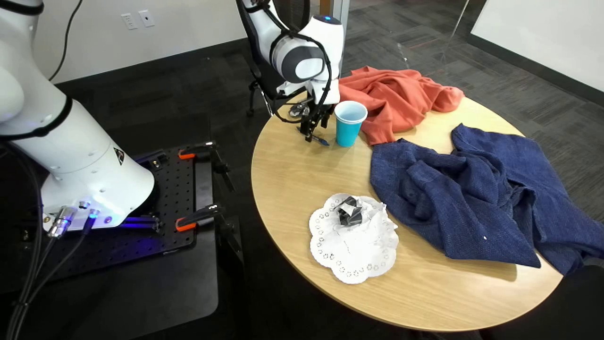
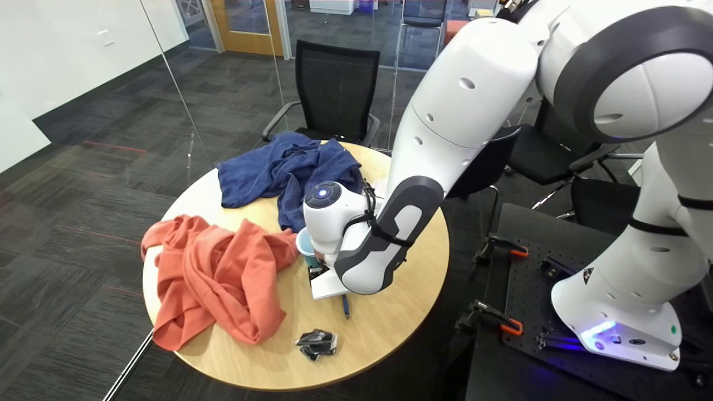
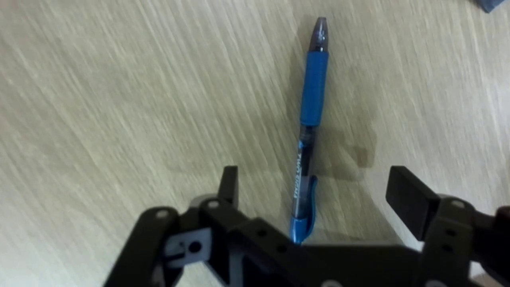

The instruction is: Put the pen in the cup

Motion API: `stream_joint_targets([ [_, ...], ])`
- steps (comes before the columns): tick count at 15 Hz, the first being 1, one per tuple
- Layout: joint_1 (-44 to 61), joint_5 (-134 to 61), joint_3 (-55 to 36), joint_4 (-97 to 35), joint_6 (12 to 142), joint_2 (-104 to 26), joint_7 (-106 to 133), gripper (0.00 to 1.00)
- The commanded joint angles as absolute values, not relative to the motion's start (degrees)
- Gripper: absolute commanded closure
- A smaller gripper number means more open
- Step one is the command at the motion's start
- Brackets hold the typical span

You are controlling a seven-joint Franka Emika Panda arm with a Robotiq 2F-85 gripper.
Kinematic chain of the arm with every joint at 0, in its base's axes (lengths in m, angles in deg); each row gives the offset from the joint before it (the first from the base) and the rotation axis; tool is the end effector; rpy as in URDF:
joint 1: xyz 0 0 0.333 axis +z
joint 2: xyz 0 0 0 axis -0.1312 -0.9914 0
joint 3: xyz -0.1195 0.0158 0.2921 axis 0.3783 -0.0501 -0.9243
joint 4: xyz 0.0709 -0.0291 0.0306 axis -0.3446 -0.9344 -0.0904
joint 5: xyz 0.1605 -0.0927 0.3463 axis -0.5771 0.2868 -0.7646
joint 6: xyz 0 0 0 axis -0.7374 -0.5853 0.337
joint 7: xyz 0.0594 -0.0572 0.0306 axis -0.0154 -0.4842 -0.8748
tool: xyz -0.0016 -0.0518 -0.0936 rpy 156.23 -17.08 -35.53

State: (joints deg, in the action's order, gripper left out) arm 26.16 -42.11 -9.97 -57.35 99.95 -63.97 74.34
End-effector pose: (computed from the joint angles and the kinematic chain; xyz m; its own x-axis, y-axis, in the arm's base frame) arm 0.5413 0.1397 0.0691 0.6111 -0.7915 0.0037 -0.7902 -0.6098 0.0611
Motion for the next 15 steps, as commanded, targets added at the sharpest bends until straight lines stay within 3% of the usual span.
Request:
stream_joint_targets([
  [1, 26.5, -43.5, -9.5, -56.3, 100.0, -64.8, 74.7, 0.34],
  [10, 27.1, -43.8, -9.3, -56.5, 99.6, -64.4, 75.1, 1.0],
  [15, 28.7, -43.3, -9.3, -58.7, 98.7, -60.5, 75.2, 0.96],
])
